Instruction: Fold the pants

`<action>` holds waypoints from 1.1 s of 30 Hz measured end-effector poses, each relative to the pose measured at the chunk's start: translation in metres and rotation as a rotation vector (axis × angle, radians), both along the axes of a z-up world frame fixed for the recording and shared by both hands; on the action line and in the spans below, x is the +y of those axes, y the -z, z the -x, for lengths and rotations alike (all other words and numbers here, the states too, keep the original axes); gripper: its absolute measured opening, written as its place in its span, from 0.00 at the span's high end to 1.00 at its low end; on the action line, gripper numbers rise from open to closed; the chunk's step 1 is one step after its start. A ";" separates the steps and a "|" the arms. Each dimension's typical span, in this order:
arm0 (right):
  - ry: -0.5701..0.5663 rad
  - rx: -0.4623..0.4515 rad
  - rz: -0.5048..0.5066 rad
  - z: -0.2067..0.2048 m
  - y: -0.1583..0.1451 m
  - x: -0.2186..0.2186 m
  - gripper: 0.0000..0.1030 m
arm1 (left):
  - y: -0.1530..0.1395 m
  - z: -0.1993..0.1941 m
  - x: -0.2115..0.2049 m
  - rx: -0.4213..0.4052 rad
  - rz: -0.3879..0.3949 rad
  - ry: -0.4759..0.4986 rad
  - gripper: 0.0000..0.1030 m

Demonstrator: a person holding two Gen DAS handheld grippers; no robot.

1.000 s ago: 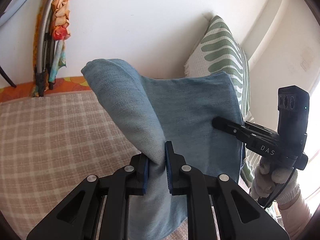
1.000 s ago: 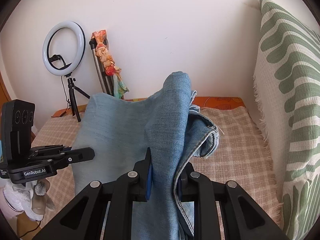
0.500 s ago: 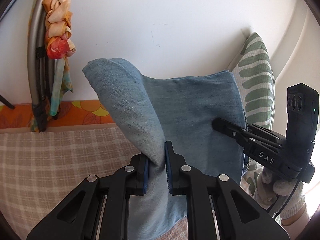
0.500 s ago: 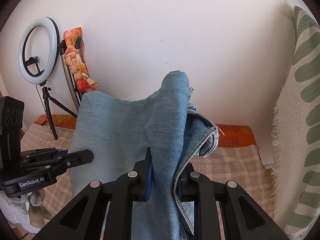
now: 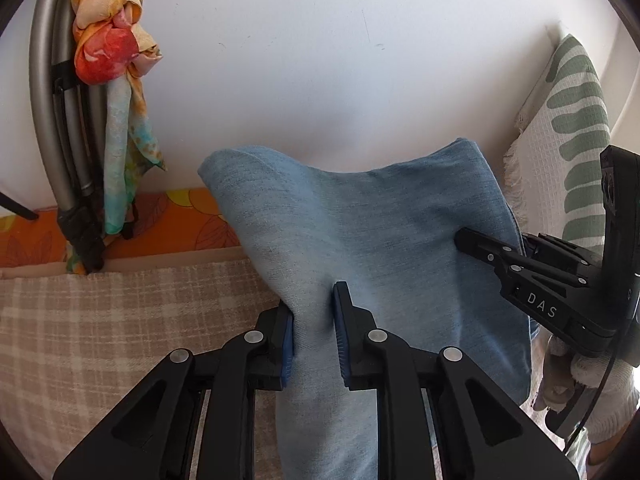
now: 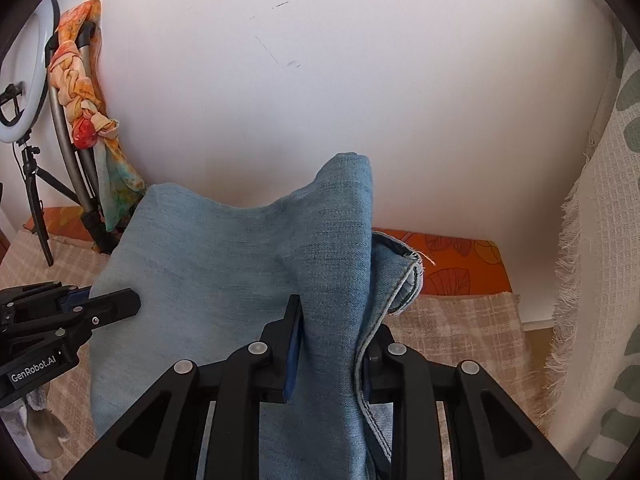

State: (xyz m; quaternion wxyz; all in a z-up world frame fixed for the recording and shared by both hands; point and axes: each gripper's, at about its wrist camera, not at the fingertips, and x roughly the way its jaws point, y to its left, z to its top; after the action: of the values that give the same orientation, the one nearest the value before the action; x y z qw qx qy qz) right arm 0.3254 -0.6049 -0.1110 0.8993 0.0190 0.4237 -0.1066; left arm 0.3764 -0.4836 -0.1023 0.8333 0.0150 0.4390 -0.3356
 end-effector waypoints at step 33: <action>0.055 -0.120 -0.048 0.118 -0.046 0.036 0.38 | -0.070 0.085 0.072 -0.148 0.043 0.025 0.38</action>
State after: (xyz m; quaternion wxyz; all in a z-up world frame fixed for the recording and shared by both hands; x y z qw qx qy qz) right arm 0.2076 -0.5693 -0.0651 0.9191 0.0586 0.3707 -0.1197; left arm 0.2913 -0.4118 -0.0322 0.8593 0.0272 0.3689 -0.3532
